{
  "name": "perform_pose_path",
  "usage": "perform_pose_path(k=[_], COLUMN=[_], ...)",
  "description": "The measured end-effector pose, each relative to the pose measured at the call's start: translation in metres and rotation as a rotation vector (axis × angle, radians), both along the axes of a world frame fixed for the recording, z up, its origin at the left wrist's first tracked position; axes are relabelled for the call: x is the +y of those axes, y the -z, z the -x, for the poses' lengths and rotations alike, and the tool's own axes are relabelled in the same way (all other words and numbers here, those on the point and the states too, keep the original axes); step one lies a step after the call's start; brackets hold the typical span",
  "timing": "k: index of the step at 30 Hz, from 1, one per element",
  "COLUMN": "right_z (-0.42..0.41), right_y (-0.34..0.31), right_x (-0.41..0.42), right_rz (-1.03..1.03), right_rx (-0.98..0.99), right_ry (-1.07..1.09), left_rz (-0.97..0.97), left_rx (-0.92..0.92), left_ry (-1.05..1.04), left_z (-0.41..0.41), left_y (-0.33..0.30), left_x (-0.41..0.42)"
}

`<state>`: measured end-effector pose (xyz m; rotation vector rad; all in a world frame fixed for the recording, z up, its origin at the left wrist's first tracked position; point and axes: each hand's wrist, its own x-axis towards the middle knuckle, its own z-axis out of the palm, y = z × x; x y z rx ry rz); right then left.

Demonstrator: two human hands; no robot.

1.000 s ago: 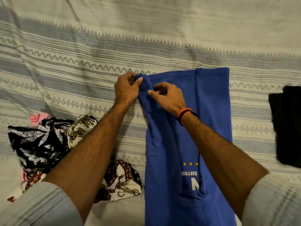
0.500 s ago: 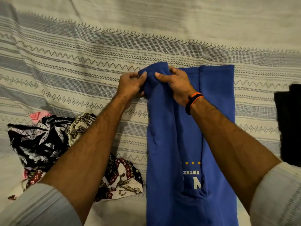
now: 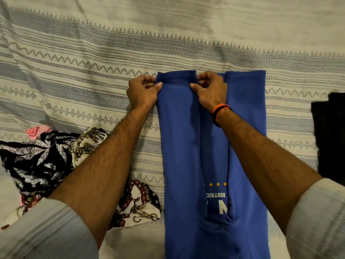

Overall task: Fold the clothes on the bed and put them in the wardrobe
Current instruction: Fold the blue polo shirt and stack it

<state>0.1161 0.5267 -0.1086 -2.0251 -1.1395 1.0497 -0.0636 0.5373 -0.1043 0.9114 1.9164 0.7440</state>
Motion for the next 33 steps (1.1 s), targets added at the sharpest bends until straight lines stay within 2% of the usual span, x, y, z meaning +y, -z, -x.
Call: perform_pose_path(k=[3, 8, 13, 20, 25, 28, 30, 33], right_z=[-0.002, -0.002, -0.001, -0.032, -0.081, -0.109, -0.124, -0.141], right_y=[-0.001, 0.000, 0.001, -0.014, -0.020, -0.017, -0.013, -0.009], right_x=[-0.002, -0.006, -0.013, -0.011, -0.010, -0.008, -0.006, -0.001], right_rz=[0.034, -0.068, -0.089, -0.106, -0.156, 0.000, 0.082, 0.077], right_rx=[0.043, 0.021, -0.050, -0.096, -0.320, -0.515, -0.481, -0.321], right_ry=[-0.059, -0.047, -0.140, -0.134, -0.011, 0.064, 0.105, 0.109], left_rz=[0.070, -0.012, 0.103, 0.123, 0.126, 0.117, 0.102, 0.091], left_rx=[-0.065, 0.035, -0.034, -0.004, 0.038, 0.086, 0.114, 0.118], left_ry=[0.055, 0.057, 0.046, 0.054, 0.068, 0.078, 0.087, 0.086], left_z=[0.000, -0.004, -0.009, -0.019, -0.029, -0.034, -0.037, -0.039], left_y=[0.002, 0.001, -0.003, -0.015, -0.016, -0.015, -0.012, -0.010], left_x=[-0.002, -0.004, -0.002, 0.001, 0.006, 0.009, 0.010, 0.012])
